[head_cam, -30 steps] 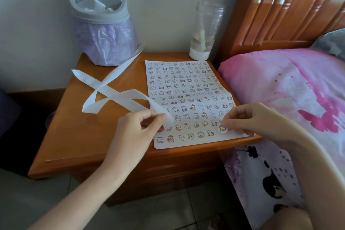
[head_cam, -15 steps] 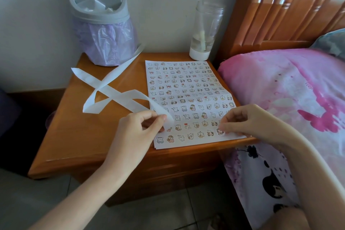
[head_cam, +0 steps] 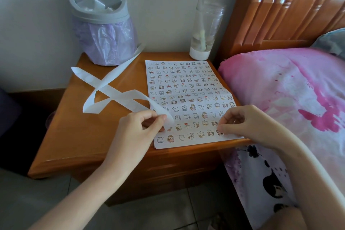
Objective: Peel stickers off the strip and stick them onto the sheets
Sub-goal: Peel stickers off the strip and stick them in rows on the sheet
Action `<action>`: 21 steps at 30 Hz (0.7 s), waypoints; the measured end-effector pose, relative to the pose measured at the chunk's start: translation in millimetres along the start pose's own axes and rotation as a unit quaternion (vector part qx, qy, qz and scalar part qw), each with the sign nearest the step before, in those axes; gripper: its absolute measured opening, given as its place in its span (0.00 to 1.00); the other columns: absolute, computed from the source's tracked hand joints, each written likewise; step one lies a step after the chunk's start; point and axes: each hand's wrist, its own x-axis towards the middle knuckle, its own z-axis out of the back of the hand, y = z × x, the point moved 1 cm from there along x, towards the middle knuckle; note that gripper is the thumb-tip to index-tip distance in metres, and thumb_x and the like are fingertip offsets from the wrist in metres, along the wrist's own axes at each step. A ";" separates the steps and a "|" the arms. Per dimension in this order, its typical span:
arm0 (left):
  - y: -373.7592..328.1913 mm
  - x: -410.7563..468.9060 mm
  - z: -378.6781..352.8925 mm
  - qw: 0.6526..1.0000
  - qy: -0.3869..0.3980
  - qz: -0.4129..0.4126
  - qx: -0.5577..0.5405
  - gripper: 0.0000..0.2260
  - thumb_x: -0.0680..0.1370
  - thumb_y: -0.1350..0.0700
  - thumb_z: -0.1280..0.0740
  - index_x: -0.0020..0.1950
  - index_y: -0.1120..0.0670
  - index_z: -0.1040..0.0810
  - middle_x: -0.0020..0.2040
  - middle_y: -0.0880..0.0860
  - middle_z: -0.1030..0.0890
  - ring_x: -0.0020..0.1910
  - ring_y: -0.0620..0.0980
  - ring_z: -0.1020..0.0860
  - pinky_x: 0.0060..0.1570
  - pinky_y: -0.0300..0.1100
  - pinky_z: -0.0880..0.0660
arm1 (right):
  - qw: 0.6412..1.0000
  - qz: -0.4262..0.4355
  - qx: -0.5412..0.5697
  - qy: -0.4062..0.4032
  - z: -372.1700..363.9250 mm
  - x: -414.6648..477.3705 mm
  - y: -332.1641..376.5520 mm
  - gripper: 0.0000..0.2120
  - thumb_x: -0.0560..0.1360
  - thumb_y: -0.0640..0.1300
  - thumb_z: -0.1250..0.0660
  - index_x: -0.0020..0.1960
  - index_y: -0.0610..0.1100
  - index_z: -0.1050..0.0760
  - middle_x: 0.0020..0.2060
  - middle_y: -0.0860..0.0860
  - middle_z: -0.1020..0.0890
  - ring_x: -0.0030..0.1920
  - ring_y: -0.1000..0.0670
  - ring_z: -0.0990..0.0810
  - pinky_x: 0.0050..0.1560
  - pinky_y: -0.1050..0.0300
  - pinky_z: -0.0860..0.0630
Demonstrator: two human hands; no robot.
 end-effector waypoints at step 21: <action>-2.5 -2.8 -0.9 1.000 0.001 -0.013 0.017 0.06 0.76 0.50 0.34 0.47 0.48 0.19 0.41 0.39 0.18 0.44 0.30 0.22 0.31 0.26 0.26 | 0.999 0.006 -0.025 0.034 2.8 1.4 -5.1 0.16 0.65 0.50 0.23 0.47 0.46 0.26 0.25 0.57 0.26 0.26 0.60 0.32 0.33 0.65 0.34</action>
